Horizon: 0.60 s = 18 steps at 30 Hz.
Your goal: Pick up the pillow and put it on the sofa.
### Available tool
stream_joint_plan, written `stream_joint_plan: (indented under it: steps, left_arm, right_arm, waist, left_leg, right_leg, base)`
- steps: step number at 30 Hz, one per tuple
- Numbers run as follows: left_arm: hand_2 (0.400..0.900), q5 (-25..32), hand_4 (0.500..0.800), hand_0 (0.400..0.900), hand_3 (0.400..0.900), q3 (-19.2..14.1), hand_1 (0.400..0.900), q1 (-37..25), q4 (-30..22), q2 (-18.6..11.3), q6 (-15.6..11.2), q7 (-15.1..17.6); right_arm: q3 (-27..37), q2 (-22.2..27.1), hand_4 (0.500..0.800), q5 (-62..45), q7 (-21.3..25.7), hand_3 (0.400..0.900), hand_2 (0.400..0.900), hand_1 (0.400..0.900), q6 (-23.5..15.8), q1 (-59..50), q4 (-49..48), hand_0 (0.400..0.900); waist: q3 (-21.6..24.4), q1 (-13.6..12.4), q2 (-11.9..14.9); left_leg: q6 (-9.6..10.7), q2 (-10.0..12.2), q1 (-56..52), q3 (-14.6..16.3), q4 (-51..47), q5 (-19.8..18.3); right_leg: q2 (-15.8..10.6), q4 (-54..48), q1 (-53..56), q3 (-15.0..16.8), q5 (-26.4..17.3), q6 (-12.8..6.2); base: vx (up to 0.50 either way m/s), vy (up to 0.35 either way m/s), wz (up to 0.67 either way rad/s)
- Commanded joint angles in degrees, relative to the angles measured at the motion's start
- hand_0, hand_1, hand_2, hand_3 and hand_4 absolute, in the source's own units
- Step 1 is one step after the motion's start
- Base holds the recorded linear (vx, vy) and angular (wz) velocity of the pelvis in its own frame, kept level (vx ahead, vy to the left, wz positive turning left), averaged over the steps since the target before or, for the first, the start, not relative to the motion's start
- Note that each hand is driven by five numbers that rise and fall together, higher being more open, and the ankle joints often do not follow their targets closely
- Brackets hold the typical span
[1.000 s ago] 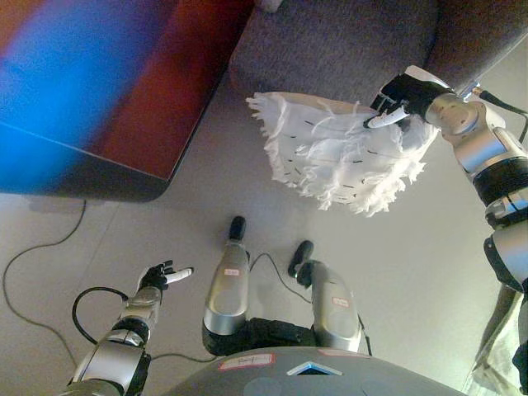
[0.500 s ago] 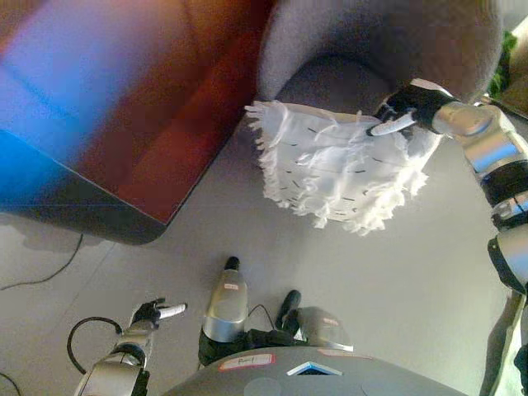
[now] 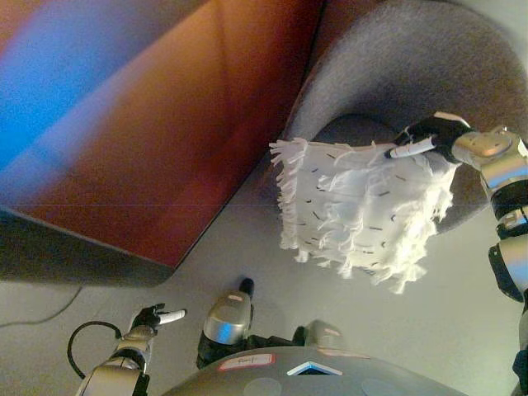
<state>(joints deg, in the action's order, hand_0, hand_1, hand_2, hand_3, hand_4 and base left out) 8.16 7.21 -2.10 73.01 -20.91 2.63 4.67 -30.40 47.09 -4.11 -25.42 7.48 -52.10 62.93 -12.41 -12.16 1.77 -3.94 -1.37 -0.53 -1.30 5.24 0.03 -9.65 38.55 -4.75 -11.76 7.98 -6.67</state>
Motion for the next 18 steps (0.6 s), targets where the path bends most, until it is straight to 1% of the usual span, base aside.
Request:
stream_joint_plan:
  steps: [1,2,3,5,7,10,12,13,14,15,16,18]
  left_arm:
    - [0.900,-1.7,0.800,0.900,0.900,2.7,0.900,4.8,1.6,-4.9,0.8,0.6]
    - [0.900,-0.4,0.800,0.900,0.900,2.9,0.900,4.6,1.2,-5.4,0.9,0.7]
    - [0.900,0.6,0.800,0.900,0.900,2.8,0.900,4.4,1.1,-5.8,0.8,0.8]
    - [0.900,1.4,0.800,0.900,0.900,1.8,0.900,4.8,1.2,-5.5,0.7,1.3]
    - [0.900,-0.6,0.800,0.900,0.900,0.8,0.900,5.7,1.6,-5.1,0.3,1.2]
    - [0.900,-1.5,0.800,0.900,0.900,0.1,0.900,6.4,2.4,-4.6,-0.7,1.2]
    - [0.900,-1.8,0.800,0.900,0.900,0.3,0.900,6.1,1.9,-4.5,-0.7,0.4]
    - [0.900,-1.8,0.800,0.900,0.900,0.5,0.900,5.8,1.7,-4.5,-1.2,0.0]
    - [0.900,-1.3,0.800,0.900,0.900,1.0,0.900,5.6,1.4,-4.5,-1.5,-0.3]
    - [0.900,-2.2,0.800,0.900,0.900,1.6,0.900,5.5,1.1,-4.7,-3.0,-1.8]
    - [0.900,-2.0,0.800,0.900,0.900,1.4,0.900,5.6,1.2,-5.2,-4.0,-3.2]
    - [0.900,-1.2,0.800,0.900,0.900,1.4,0.900,5.1,1.9,-6.1,-4.9,-5.4]
  right_arm:
    - [4.3,7.8,0.500,-4.7,5.8,0.400,0.400,0.400,0.5,-10.9,1.6,0.400]
    - [4.7,8.1,0.500,-5.6,7.0,0.400,0.400,0.400,1.0,-10.2,2.0,0.400]
    - [5.4,8.5,0.500,-6.4,7.8,0.400,0.400,0.400,1.2,-9.3,2.4,0.400]
    - [7.0,9.2,0.500,-6.3,9.2,0.400,0.400,0.400,2.4,-7.8,2.7,0.400]
    - [7.7,10.5,0.500,-7.1,9.8,0.400,0.400,0.400,3.5,-6.8,4.2,0.400]
    - [8.1,12.0,0.500,-5.8,9.5,0.400,0.400,0.400,3.1,-6.3,6.5,0.400]
    - [8.1,12.4,0.500,-6.6,11.3,0.400,0.400,0.400,4.1,-6.5,6.5,0.400]
    - [8.1,12.9,0.500,-6.3,12.1,0.400,0.400,0.400,4.6,-7.0,6.4,0.400]
    - [8.0,13.2,0.500,-6.6,13.6,0.400,0.400,0.400,4.4,-7.4,6.3,0.400]
    - [8.0,13.5,0.500,-6.2,16.5,0.400,0.400,0.400,4.1,-7.9,6.1,0.400]
    - [8.0,13.9,0.800,-5.3,17.7,0.900,0.900,0.900,4.2,-8.1,6.0,0.900]
    - [6.8,13.9,0.800,-5.1,17.7,0.900,0.900,0.900,4.5,-9.4,6.3,0.900]
  waist:
    - [4.5,0.5,1.5]
    - [3.6,1.4,1.1]
    - [3.1,1.7,0.9]
    - [2.8,1.4,1.2]
    - [3.1,0.5,1.5]
    - [3.2,-0.6,1.4]
    - [2.9,-1.1,1.0]
    - [2.5,-1.3,0.6]
    - [2.2,-1.4,0.2]
    - [1.9,-1.5,-0.4]
    - [1.6,-1.4,-1.0]
    - [1.4,-1.0,-1.8]
  left_leg:
    - [3.3,-0.4,1.9,-4.8,-2.8,0.8]
    - [3.1,-0.1,2.0,-5.9,-2.2,-0.6]
    - [2.9,0.2,2.9,-6.7,-1.4,-1.0]
    - [3.3,0.6,3.9,-7.1,-0.8,-1.0]
    - [4.4,1.3,4.5,-7.5,-1.7,0.0]
    - [5.9,2.2,5.8,-7.4,-2.5,1.3]
    - [6.6,2.7,7.1,-7.8,-2.9,2.3]
    - [6.9,2.9,7.9,-8.0,-3.3,2.8]
    - [7.2,3.1,8.4,-8.2,-3.6,3.3]
    - [7.5,3.3,8.9,-8.4,-4.0,3.8]
    - [7.7,3.4,9.2,-8.6,-4.2,4.0]
    - [8.0,3.6,9.4,-8.5,-4.7,4.4]
  right_leg:
    - [-0.6,-25.6,-5.7,2.9,-16.3,-0.33]
    - [-0.7,-26.0,-8.9,4.5,-17.4,-0.66]
    - [-0.5,-25.9,-9.9,5.3,-16.5,-0.44]
    - [0.1,-28.6,-7.4,4.7,-14.3,-0.16]
    - [1.1,-32.2,-3.4,4.1,-12.9,0.08]
    - [1.8,-34.8,0.0,2.6,-11.4,1.03]
    - [2.2,-34.7,0.1,1.7,-10.3,1.73]
    - [2.5,-34.7,-0.1,1.3,-9.9,2.05]
    - [2.6,-34.6,-0.4,0.9,-9.6,2.25]
    - [2.8,-34.5,-0.7,0.5,-9.3,2.47]
    - [2.8,-34.4,-0.9,0.2,-9.0,2.64]
    - [2.8,-34.1,-1.3,0.0,-8.5,2.95]
  base:
    - [0.29,-0.338,0.97]
    - [0.21,-0.332,0.85]
    - [0.14,-0.291,0.55]
    - [0.15,-0.303,0.27]
    - [0.19,-0.305,0.26]
    - [0.15,-0.216,0.15]
    - [0.02,-0.170,0.11]
    - [-0.04,-0.127,0.14]
    - [-0.07,-0.111,0.13]
    - [-0.07,-0.070,0.11]
    - [-0.06,-0.041,0.08]
    - [-0.02,-0.004,0.02]
